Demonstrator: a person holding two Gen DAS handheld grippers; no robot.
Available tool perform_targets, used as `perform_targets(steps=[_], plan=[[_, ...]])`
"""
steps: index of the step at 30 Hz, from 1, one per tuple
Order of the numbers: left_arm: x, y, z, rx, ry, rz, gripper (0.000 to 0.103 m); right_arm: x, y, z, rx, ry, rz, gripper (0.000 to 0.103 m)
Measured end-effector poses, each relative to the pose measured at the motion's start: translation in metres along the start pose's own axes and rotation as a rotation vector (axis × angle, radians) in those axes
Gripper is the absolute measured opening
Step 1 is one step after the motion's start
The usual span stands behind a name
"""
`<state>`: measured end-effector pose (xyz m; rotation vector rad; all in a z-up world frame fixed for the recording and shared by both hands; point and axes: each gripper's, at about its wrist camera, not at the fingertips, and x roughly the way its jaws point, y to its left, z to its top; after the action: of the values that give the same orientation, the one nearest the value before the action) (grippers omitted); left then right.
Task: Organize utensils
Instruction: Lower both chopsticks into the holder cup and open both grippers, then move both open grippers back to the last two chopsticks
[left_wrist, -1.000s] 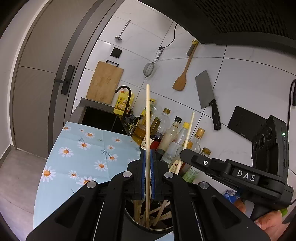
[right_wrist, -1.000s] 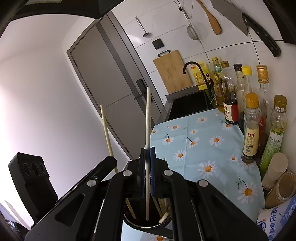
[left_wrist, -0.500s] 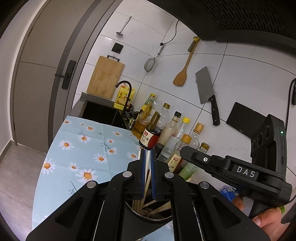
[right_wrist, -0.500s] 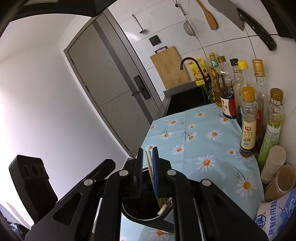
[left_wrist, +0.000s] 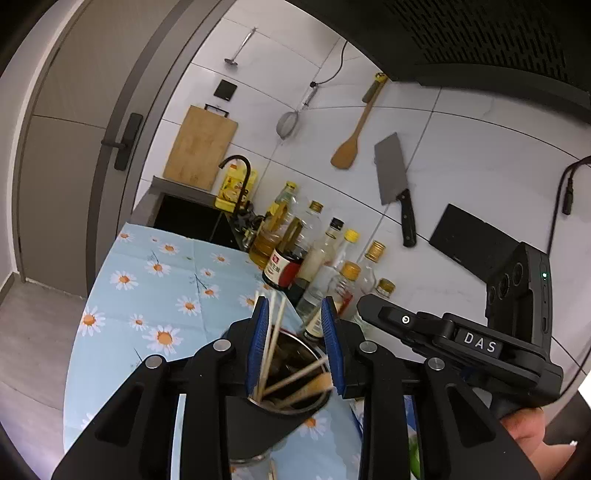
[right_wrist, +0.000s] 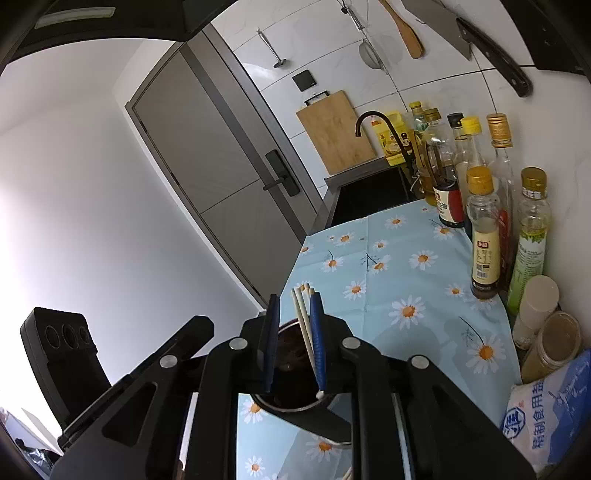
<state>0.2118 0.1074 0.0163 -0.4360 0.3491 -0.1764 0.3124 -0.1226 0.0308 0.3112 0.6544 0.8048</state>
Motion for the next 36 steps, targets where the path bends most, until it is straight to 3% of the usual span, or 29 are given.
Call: perform_targets(steps=[2, 5, 8, 11, 15, 22, 32, 36], plan=[[-0.005, 0.000, -0.002, -0.005, 0.006, 0.001, 0.028, -0.005, 0.000, -0.002, 0.006, 0.003, -0.010, 0.019], [-0.014, -0.001, -0.006, -0.003, 0.022, -0.003, 0.028, -0.016, -0.001, -0.009, 0.026, 0.007, -0.022, 0.034], [-0.023, -0.001, -0.012, -0.001, 0.048, -0.004, 0.029, -0.025, -0.002, -0.017, 0.030, 0.022, -0.038, 0.035], [-0.034, 0.003, -0.021, 0.002, 0.065, 0.012, 0.041, -0.033, -0.008, -0.029, 0.069, 0.040, -0.050, 0.045], [-0.046, 0.016, -0.037, -0.014, 0.108, 0.033, 0.042, -0.034, -0.017, -0.051, 0.122, 0.097, -0.061, 0.052], [-0.059, 0.038, -0.068, -0.040, 0.206, 0.047, 0.043, -0.019, -0.030, -0.093, 0.214, 0.251, -0.116, 0.053], [-0.062, 0.054, -0.099, 0.023, 0.380, 0.033, 0.041, 0.022, -0.042, -0.145, 0.355, 0.529, -0.225, 0.052], [-0.060, 0.056, -0.112, 0.035, 0.450, -0.001, 0.040, 0.034, -0.048, -0.165, 0.454, 0.615, -0.194, 0.050]])
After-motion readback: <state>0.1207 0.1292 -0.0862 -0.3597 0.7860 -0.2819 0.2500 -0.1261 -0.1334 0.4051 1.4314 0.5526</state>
